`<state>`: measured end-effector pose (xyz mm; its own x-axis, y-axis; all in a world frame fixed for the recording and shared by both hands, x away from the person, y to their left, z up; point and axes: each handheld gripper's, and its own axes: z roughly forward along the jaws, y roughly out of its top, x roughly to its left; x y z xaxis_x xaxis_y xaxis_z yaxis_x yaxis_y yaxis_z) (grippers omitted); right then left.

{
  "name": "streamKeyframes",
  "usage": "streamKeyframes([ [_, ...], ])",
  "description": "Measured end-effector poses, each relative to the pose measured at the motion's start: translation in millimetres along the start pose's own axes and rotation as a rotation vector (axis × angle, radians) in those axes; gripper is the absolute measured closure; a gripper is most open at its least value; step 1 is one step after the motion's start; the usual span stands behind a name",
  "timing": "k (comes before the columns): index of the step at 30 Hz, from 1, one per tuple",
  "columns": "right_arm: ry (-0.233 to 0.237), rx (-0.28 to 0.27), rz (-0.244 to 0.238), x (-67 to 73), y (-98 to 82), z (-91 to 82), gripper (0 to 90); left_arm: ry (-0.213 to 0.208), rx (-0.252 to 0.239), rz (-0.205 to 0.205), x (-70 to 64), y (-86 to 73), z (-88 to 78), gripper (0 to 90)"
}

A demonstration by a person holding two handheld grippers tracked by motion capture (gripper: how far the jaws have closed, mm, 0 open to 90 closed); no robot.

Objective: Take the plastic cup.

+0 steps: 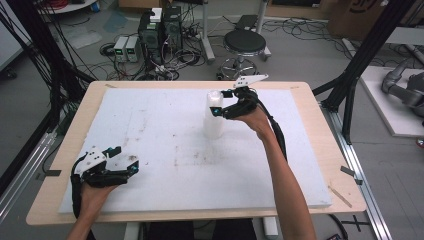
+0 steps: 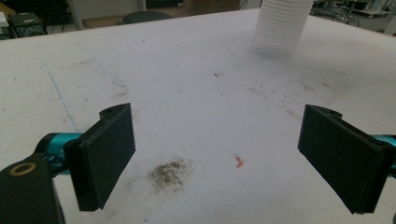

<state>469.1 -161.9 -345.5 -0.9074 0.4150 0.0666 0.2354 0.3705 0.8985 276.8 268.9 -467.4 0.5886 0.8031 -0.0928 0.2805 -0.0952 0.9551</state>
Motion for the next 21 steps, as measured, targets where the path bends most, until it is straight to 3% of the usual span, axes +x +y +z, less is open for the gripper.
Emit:
streamKeyframes([
  [21, -0.016, 0.021, 0.015, -0.7, -3.5, 11.9, 20.0, 0.0, 0.002, 0.004, 0.0, 0.0, -0.2, 11.0],
])
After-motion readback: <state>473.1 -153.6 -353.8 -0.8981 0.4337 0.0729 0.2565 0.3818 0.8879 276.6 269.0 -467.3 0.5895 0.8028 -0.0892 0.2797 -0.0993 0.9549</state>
